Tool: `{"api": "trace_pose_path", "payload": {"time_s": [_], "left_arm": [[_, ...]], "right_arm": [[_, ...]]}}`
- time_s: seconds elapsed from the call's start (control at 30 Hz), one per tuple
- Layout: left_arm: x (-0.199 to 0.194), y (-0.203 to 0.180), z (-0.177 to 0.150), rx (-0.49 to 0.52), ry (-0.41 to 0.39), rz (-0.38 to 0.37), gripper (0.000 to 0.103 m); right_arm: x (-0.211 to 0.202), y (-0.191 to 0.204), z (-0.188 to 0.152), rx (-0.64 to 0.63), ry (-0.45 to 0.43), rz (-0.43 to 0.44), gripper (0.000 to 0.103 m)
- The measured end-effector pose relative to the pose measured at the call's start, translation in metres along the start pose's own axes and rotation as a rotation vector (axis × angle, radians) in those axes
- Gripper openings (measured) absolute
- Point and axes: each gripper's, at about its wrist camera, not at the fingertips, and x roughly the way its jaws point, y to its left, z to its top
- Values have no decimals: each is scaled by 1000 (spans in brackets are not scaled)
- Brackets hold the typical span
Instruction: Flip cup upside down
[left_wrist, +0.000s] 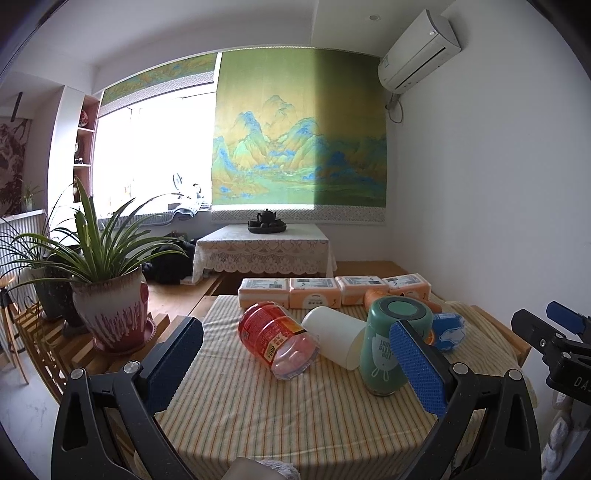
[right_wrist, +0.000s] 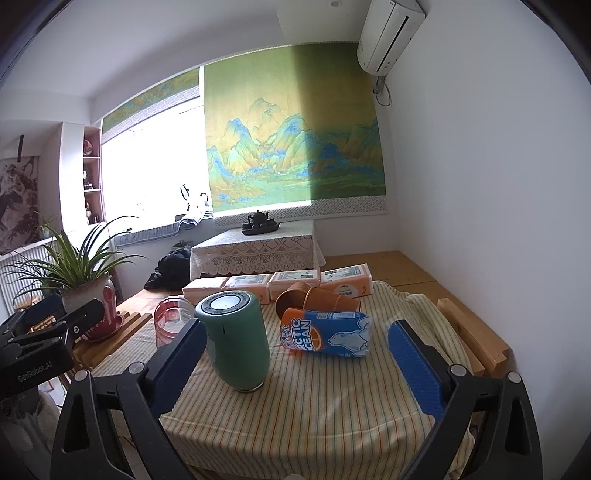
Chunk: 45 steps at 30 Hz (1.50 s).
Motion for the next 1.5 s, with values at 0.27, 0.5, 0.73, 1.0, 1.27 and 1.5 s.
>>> {"api": "trace_pose_path", "payload": {"time_s": [0.27,0.5,0.73,1.0,1.27,1.5], "left_arm": [[3,5,2,-9,2,7,102],[3,9,2,-19,6,6,102],[4,9,2,-21,7,6,102],[7,9,1,-24,12,6,102],[9,8,0,-22,17,1,102],[10,8,-1,-29,18,3,102]], "right_arm": [[0,2,1,-7,-5,-6,97],[1,4,2,-6,-8,1,97],[3,3,1,4,-2,4,97],[4,3,1,6,-2,6,97],[5,3,1,7,2,8,97],[6,2,1,8,4,9,97]]}}
